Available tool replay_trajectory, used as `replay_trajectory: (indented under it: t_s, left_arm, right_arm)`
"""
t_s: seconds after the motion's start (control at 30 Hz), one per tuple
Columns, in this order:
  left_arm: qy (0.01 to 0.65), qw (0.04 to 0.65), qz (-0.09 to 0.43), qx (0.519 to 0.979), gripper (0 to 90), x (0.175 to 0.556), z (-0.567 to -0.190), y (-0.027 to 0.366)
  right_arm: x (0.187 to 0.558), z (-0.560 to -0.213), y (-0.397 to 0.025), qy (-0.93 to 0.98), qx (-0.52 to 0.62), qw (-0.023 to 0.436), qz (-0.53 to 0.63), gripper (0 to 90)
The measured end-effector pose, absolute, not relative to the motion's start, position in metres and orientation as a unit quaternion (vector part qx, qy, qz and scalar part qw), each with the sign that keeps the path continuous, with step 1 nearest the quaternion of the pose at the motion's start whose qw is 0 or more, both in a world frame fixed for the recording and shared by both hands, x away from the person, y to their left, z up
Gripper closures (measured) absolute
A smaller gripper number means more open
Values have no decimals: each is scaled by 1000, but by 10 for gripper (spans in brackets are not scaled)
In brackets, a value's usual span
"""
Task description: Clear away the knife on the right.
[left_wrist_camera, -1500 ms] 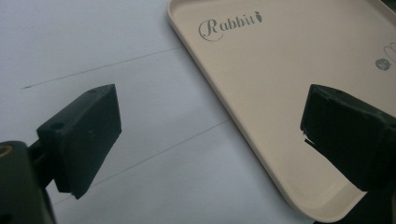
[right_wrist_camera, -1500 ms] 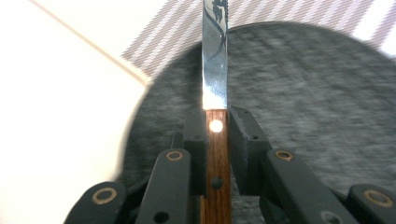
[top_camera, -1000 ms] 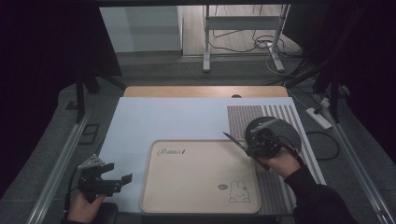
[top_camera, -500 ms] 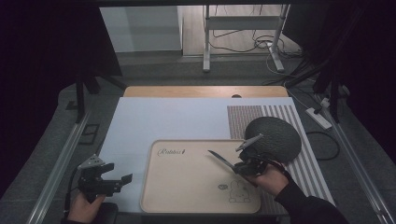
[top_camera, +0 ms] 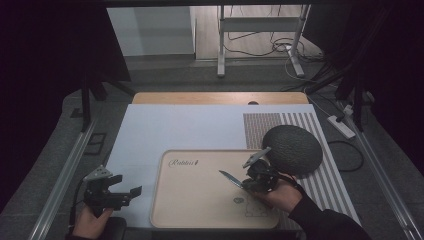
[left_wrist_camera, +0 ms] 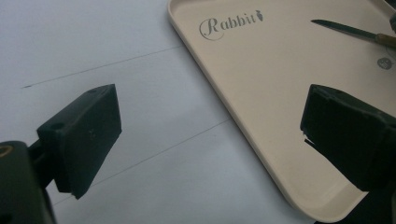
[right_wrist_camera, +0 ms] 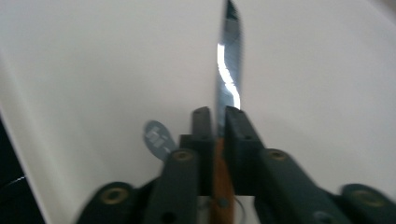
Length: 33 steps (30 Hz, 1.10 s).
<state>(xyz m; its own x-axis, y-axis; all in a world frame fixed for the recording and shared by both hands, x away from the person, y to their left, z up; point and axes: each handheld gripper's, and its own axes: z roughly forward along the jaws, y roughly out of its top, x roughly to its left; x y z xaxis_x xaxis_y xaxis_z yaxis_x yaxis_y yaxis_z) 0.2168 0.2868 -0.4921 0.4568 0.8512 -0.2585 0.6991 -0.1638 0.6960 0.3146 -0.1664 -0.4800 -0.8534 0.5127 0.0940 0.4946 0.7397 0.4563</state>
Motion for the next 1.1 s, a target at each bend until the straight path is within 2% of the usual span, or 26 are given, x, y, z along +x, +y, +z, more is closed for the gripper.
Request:
replay_trajectory:
  t_s: [0.17,0.3,0.73,1.1]
  left_arm:
    - [512,395,96,757,59,217,-492,287]
    - [512,395,96,756,59,217,-492,287]
    - [511,396,97,757,59,216,-492,287]
    - [511,396,97,757,59,216,-492,287]
  right_arm:
    - [313,-495,-145,954,224,16,198,895]
    - [318,-499,-145,956,225,31,187,895]
    - [336,-497,-182,936,290,48,191,895]
    - [342,-495,-215,924,329,39,190,895]
